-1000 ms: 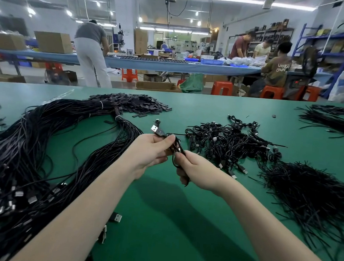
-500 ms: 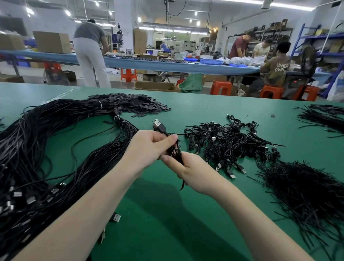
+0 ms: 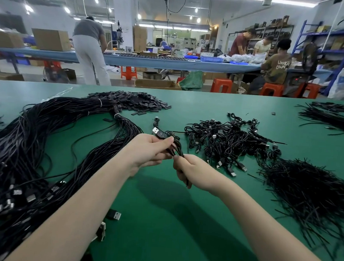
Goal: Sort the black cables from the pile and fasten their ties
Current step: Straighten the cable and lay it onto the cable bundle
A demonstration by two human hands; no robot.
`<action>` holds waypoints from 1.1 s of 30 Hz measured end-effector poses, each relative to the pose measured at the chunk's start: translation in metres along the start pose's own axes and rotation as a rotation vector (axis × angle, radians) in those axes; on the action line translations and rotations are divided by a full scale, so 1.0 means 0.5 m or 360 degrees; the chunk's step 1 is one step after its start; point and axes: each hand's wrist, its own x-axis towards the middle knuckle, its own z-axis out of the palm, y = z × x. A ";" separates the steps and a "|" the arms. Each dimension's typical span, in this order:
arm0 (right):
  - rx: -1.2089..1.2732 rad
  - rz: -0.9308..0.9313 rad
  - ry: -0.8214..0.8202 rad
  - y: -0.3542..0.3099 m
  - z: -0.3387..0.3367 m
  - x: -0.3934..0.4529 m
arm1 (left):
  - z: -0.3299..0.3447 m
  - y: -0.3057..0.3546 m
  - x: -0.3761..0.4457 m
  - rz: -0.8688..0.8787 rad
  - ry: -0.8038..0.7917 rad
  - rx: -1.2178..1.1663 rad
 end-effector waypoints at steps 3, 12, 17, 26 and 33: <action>0.0222 0.0073 -0.0005 0.008 -0.010 -0.003 | -0.007 0.003 0.002 0.0402 0.0549 0.0533; -0.0101 0.0105 -0.0300 0.003 -0.064 -0.035 | 0.030 -0.001 -0.013 0.1372 0.0025 0.2163; -0.0135 0.0189 -0.0659 0.009 -0.099 -0.093 | 0.068 0.003 -0.038 0.1629 -0.0110 0.2544; -0.0211 0.0290 -0.0892 0.033 -0.091 -0.207 | 0.114 -0.057 -0.141 0.1955 -0.0240 0.2707; -0.2122 -0.0615 -0.0234 0.077 -0.081 -0.207 | 0.157 -0.063 -0.148 0.1170 -0.0402 0.2759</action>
